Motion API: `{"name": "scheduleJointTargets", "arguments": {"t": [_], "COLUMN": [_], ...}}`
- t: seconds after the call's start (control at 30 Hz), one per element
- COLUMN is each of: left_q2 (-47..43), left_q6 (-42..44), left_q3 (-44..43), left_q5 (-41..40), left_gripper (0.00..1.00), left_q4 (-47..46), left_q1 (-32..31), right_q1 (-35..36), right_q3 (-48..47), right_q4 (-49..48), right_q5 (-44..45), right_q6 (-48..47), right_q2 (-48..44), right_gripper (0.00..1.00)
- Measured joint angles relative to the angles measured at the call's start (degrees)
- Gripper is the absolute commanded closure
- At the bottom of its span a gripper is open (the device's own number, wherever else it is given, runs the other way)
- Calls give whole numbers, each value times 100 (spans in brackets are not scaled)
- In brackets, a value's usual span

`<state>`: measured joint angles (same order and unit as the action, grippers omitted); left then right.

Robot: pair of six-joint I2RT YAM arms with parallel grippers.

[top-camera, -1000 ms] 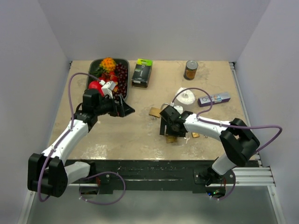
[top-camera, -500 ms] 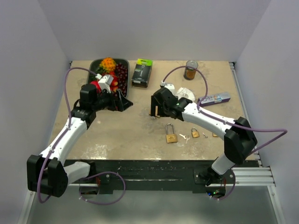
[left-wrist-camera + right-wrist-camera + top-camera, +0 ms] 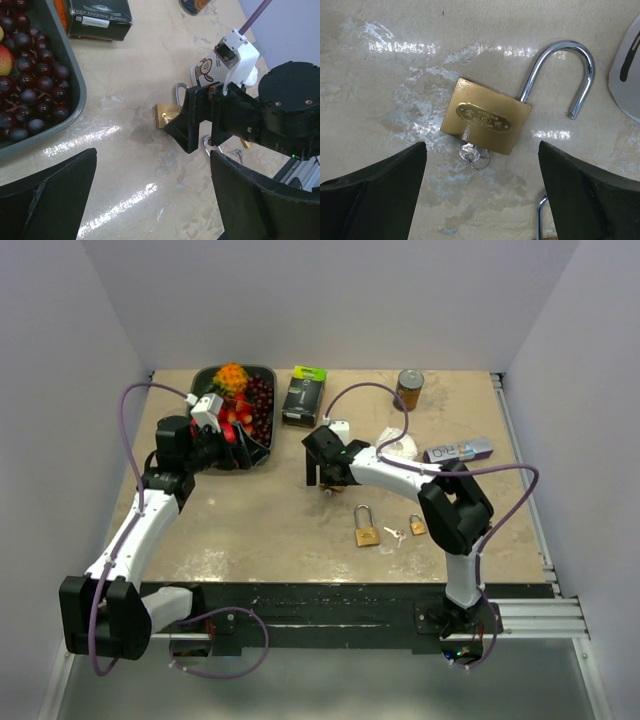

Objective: Lock with the key
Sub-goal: Pick up the lock from the center of the board.

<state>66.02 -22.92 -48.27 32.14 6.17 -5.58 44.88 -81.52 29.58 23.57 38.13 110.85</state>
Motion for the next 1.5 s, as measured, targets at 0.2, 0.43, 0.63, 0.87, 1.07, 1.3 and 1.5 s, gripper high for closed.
{"name": "scheduleJointTargets", "arguments": {"t": [0.2, 0.43, 0.63, 0.87, 1.07, 1.3, 1.5], "left_q2": [0, 0, 22, 87, 118, 125, 125], "left_q6": [-28, -57, -61, -61, -70, -68, 7], "left_q3": [7, 17, 20, 31, 31, 87, 157], "left_q5": [94, 317, 531, 684, 730, 793, 831], "left_gripper": [1, 1, 1, 1, 1, 1, 1], "left_q4": [-22, -122, -225, -225, -245, -282, -258], "left_q1": [267, 505, 713, 898, 1034, 1040, 1040], "right_q1": [0, -50, -103, -138, -144, -181, 17], "right_q3": [-396, -509, -509, -538, -568, -435, 144], "right_q4": [4, 59, 111, 59, 15, -188, -448], "right_q5": [114, 142, 149, 227, 184, -376, -1259], "right_q6": [24, 195, 326, 387, 332, -87, -975], "right_q2": [463, 717, 787, 933, 957, 859, 420], "right_gripper": [4, 4, 7, 23, 56, 87, 100]}}
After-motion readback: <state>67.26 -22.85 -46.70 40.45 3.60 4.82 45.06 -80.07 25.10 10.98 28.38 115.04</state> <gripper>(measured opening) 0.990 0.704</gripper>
